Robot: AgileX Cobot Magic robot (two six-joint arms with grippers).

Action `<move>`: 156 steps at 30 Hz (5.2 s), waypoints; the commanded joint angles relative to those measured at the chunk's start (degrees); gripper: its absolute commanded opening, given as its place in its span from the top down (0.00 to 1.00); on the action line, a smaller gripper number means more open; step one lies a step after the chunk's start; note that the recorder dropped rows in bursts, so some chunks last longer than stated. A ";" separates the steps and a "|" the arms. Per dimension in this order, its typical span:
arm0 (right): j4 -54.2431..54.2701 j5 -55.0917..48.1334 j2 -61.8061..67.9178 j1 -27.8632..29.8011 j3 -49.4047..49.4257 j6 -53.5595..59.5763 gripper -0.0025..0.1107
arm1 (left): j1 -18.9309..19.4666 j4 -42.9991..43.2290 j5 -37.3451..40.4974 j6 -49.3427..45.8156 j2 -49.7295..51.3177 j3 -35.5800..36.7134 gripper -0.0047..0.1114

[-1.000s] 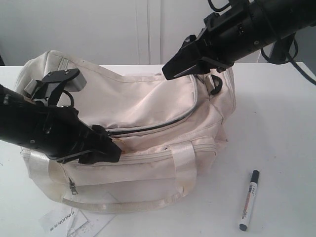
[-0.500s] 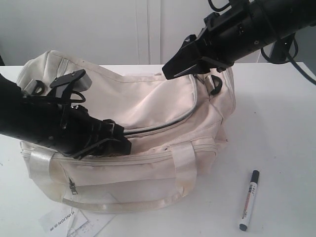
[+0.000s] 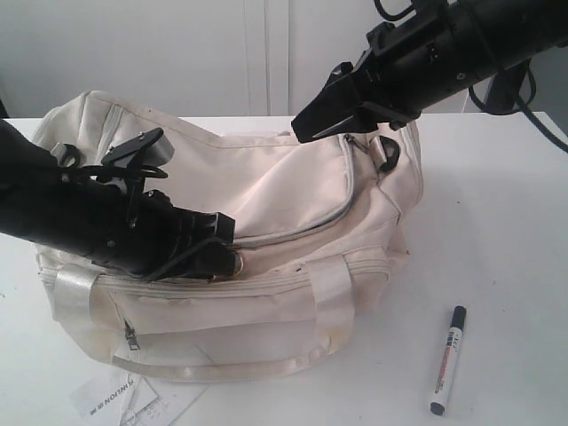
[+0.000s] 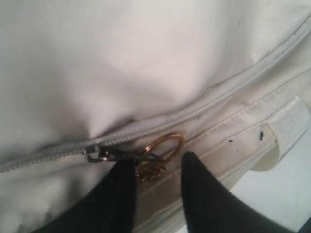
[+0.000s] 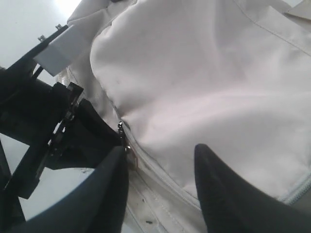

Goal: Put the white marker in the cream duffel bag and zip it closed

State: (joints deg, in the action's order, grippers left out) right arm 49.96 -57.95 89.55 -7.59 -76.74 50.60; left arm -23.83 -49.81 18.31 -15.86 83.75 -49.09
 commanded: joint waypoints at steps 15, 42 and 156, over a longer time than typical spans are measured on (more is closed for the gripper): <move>0.47 -0.69 -0.05 -0.03 0.29 0.72 0.61 | -0.24 5.91 2.80 -5.46 -8.41 -0.35 0.96; 0.35 -2.11 -0.05 -0.03 0.29 0.72 0.61 | -0.34 -3.30 7.85 -93.63 -3.68 -1.50 0.56; -26.44 -1.11 3.80 -17.71 -3.51 -5.01 0.50 | 15.42 9.44 35.26 -46.10 -8.16 -9.53 0.65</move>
State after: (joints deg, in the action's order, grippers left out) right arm 28.14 -59.01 93.59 -25.15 -78.81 36.16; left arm -4.78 -37.13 51.23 -50.79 76.15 -58.62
